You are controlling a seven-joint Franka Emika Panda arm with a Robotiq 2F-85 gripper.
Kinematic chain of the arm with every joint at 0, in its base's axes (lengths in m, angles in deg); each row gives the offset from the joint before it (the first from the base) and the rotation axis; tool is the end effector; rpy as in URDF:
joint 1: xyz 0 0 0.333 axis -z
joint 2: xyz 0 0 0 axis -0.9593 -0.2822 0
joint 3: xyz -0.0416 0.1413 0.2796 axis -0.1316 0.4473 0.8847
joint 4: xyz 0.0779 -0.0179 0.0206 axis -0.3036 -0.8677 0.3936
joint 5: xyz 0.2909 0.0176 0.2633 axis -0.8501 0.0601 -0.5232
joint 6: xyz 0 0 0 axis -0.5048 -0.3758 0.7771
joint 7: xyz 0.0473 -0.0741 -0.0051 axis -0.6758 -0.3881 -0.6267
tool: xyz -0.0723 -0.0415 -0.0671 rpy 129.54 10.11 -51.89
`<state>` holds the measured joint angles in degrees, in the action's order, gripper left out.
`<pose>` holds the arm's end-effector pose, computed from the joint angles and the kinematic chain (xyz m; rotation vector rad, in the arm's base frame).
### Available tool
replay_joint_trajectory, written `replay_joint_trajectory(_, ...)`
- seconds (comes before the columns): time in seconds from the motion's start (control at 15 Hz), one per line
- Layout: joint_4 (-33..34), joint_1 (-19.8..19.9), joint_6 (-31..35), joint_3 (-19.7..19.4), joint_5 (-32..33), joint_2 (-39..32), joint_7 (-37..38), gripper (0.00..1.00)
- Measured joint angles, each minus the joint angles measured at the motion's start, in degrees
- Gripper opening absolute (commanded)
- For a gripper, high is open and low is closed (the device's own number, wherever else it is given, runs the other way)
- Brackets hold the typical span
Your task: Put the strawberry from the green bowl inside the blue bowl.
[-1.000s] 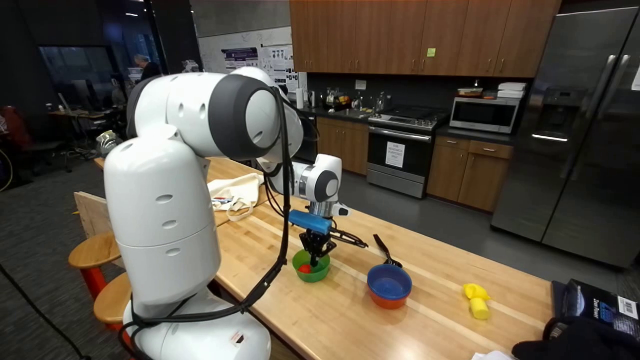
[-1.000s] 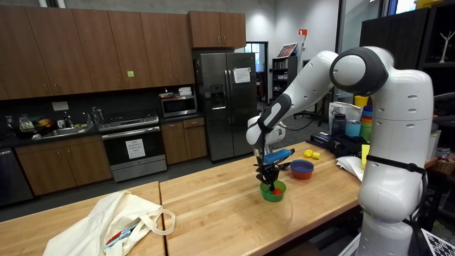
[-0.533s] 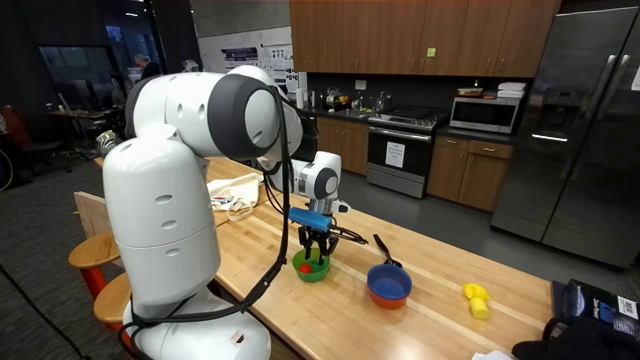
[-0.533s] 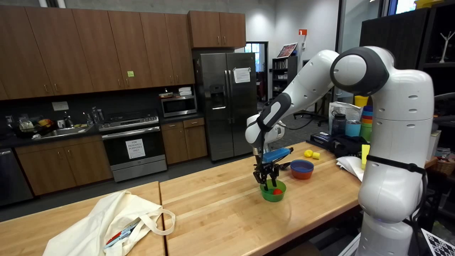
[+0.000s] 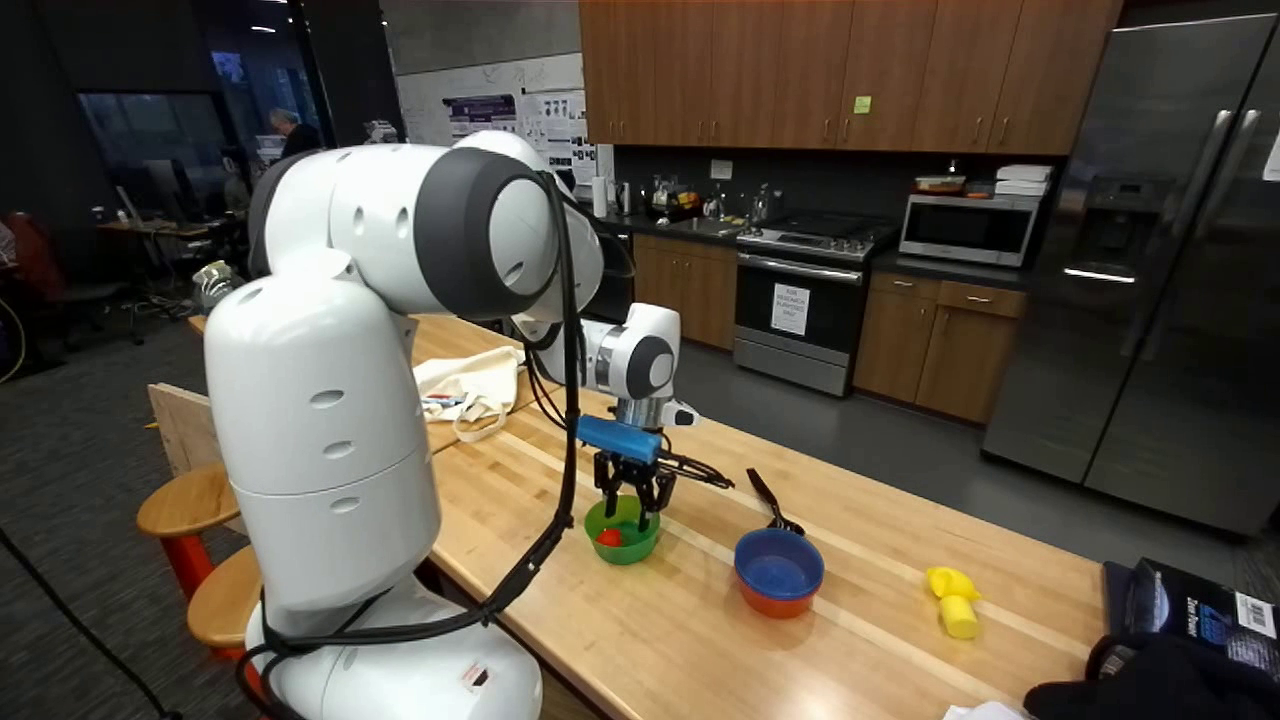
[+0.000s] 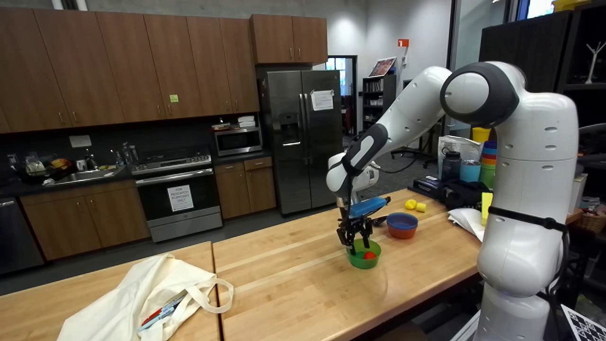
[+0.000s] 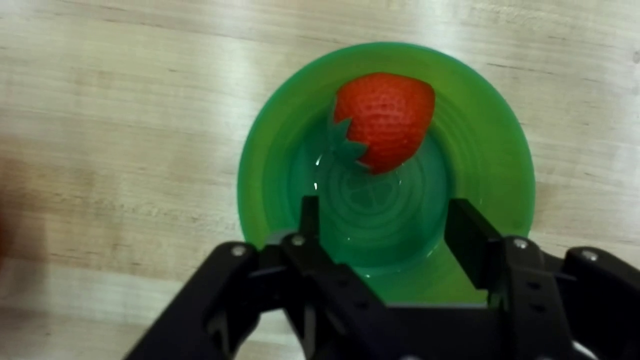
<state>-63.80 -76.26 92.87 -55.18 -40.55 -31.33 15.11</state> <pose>0.4693 0.0434 0.2827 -3.1018 0.0753 0.4688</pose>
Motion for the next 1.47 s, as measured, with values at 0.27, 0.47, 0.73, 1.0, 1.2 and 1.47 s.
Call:
replay_joint_trajectory(0.27, -0.51, 0.0, -0.02, 0.0, 0.0, 0.09, 0.0, 0.77)
replay_joint_trajectory(0.47, -1.12, 0.0, -0.03, 0.0, 0.0, 0.38, 0.0, 0.8)
replay_joint_trajectory(0.73, -2.29, 0.0, -0.09, 0.04, 0.01, 1.36, 0.0, 0.82)
replay_joint_trajectory(1.0, -3.74, -0.01, -0.37, 0.22, 0.06, 2.75, 0.0, 0.86)
replay_joint_trajectory(1.2, -5.23, -0.03, -0.37, 0.45, 0.06, 3.94, 0.0, 0.6)
replay_joint_trajectory(1.47, -6.39, -0.03, -0.37, 0.63, 0.06, 4.64, 0.0, 0.38)
